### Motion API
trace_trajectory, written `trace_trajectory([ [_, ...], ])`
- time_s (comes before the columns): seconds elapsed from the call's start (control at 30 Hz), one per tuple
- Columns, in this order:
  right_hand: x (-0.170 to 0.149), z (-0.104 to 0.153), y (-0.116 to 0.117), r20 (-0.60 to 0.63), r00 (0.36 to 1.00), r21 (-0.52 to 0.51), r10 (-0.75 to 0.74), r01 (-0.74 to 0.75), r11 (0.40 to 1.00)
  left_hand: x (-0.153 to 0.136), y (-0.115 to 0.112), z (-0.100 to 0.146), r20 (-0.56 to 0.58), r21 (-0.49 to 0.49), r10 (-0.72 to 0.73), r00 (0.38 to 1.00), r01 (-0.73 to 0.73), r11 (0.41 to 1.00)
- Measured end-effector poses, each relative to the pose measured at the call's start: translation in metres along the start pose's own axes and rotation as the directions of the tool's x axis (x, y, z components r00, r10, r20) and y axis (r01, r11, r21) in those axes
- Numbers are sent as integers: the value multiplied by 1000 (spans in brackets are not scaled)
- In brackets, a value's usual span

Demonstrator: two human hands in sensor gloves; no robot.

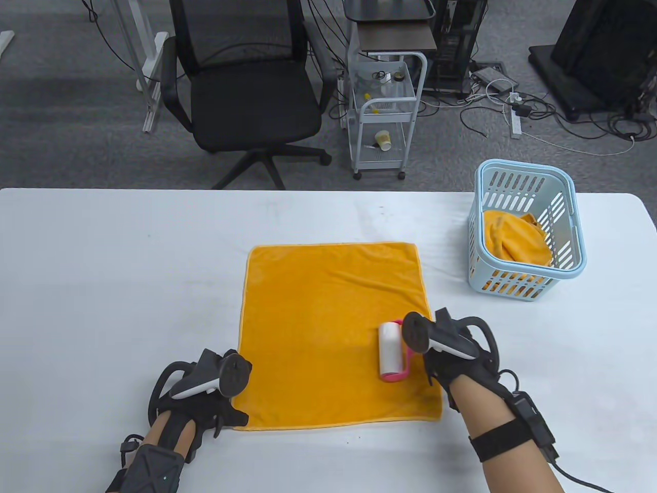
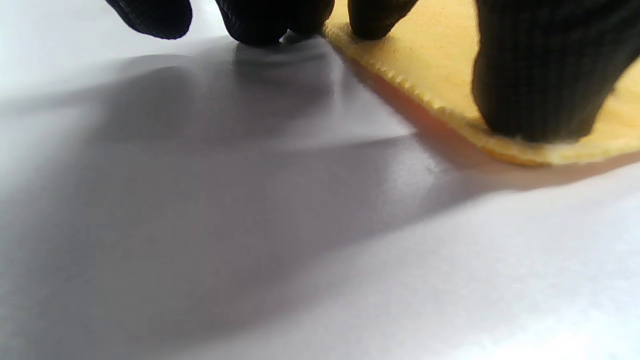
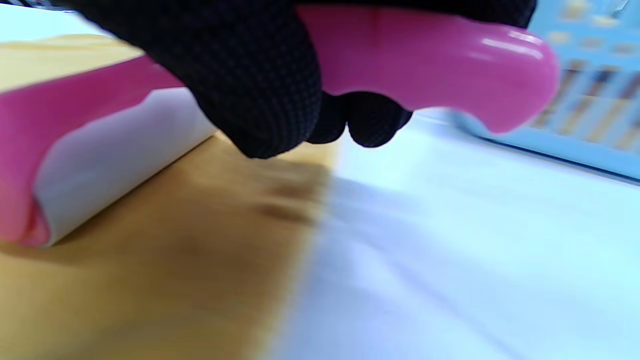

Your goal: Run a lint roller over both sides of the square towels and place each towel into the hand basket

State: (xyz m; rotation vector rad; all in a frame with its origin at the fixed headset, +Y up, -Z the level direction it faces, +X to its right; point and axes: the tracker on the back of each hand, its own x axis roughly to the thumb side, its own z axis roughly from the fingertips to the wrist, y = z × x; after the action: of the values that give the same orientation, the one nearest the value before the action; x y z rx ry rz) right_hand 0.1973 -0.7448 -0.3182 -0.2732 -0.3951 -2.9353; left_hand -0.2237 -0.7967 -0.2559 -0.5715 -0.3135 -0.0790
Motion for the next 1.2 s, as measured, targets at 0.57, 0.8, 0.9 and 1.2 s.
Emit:
trace_trajectory([
  [0.57,-90,37,15,-203,929,-288,-311,247,925,0,0,0,-7,4,-10,1000,10,1000],
  [0.8,-120,33,42,-442,854,-281,-275,159,946,0,0,0,-7,4,0,1000,0,1000],
  [0.9,-123,25,59,-482,834,-226,-270,179,957,0,-1,0,-7,3,0,1000,0,1000],
  [1.2,-122,28,54,-486,831,-130,-269,236,963,-3,5,6,19,36,19,1000,-20,999],
])
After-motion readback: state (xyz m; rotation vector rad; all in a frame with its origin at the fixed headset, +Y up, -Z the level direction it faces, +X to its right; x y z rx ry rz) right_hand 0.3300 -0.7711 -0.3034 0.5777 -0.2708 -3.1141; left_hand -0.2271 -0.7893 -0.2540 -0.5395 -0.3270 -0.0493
